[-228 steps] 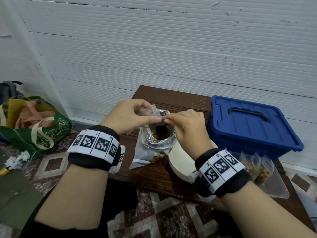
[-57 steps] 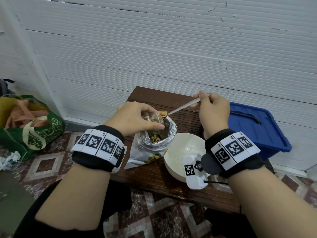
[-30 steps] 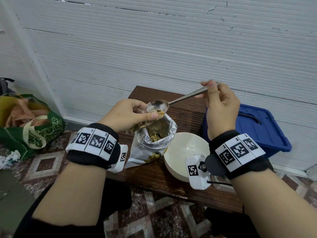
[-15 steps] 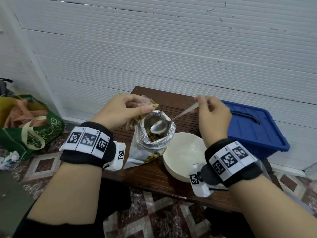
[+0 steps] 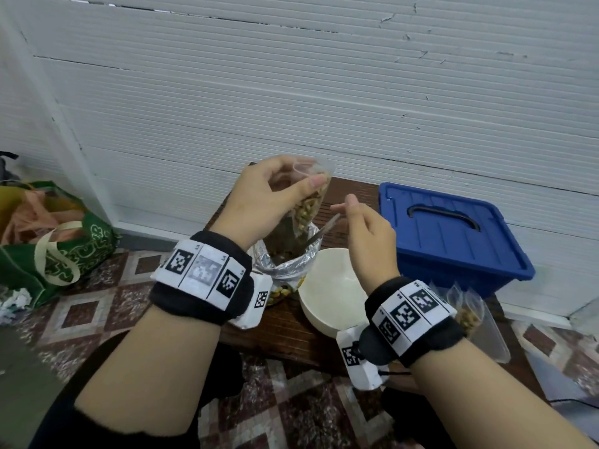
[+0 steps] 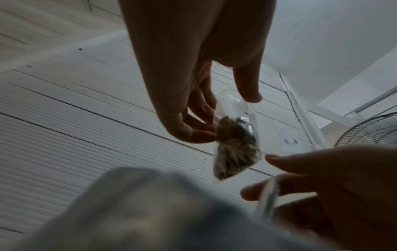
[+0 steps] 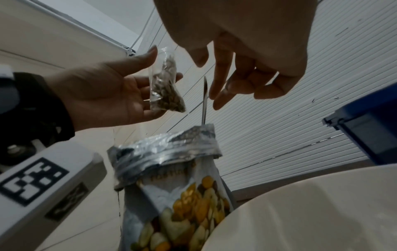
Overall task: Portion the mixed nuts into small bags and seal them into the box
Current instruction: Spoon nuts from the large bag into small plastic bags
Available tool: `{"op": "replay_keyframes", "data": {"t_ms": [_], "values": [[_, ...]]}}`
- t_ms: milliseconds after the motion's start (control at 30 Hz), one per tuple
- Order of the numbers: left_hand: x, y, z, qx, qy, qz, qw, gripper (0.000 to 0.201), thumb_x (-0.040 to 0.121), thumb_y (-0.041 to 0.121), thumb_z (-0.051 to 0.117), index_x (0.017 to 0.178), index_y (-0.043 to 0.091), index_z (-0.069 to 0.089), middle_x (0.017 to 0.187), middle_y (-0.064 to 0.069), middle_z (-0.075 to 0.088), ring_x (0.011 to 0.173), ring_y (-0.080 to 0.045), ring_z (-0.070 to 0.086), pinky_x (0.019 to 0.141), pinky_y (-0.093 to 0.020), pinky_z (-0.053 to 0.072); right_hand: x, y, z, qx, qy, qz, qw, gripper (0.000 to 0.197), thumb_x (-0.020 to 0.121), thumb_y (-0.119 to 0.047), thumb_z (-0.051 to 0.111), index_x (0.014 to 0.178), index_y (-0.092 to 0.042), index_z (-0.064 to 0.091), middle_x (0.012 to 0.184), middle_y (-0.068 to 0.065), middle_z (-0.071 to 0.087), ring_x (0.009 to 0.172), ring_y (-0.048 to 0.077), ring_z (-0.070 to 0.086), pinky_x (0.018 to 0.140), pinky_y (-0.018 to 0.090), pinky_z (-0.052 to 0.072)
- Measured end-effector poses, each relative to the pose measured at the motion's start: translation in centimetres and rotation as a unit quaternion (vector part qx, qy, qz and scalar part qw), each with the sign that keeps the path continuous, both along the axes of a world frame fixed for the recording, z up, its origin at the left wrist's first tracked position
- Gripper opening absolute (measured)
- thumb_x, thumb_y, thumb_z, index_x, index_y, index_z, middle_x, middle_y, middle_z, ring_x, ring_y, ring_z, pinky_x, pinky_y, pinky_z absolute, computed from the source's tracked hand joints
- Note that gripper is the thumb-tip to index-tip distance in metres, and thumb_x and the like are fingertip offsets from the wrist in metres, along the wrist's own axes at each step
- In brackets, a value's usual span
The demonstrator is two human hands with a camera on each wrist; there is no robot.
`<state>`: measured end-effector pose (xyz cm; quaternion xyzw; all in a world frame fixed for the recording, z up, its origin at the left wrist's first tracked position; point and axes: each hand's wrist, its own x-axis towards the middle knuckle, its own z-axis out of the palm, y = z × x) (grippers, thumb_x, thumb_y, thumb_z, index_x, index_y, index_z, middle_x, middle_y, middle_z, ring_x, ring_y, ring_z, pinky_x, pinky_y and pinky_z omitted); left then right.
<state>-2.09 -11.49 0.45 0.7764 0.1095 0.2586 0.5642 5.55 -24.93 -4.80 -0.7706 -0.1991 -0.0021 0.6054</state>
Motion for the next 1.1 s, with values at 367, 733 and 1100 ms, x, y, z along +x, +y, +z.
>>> {"op": "replay_keyframes", "data": {"t_ms": [367, 733, 1100], "values": [[1.5, -6.3, 0.2, 0.057, -0.056, 0.034, 0.996, 0.027, 0.08, 0.032, 0.074, 0.106, 0.028, 0.069, 0.094, 0.012, 0.07, 0.089, 0.002, 0.064, 0.082, -0.015, 0.051, 1.0, -5.8, 2.9, 0.117, 0.032, -0.073, 0.99, 0.04, 0.099, -0.04, 0.045, 0.078, -0.021, 0.072, 0.077, 0.008, 0.07, 0.066, 0.013, 0.052, 0.066, 0.026, 0.038], [3.1, -10.7, -2.7, 0.069, -0.045, -0.082, 0.993, 0.033, 0.082, 0.028, 0.073, 0.114, 0.02, 0.069, 0.099, 0.01, 0.071, 0.091, 0.001, 0.065, 0.08, -0.016, 0.051, 0.8, -10.8, 3.6, 0.052, 0.004, -0.043, 0.998, 0.035, 0.091, -0.036, 0.06, 0.073, -0.009, 0.072, 0.063, -0.005, 0.065, 0.06, 0.001, 0.052, 0.069, 0.024, 0.041], [4.1, -11.5, -8.3, 0.026, 0.09, -0.174, 0.98, 0.055, 0.075, 0.02, 0.08, 0.125, 0.027, 0.059, 0.105, 0.024, 0.061, 0.103, 0.01, 0.056, 0.096, -0.014, 0.044, 1.4, -11.8, -0.5, -0.076, 0.036, -0.084, 0.993, 0.023, 0.086, -0.029, 0.066, 0.068, -0.016, 0.072, 0.07, 0.001, 0.07, 0.074, 0.014, 0.065, 0.072, 0.028, 0.05]]}}
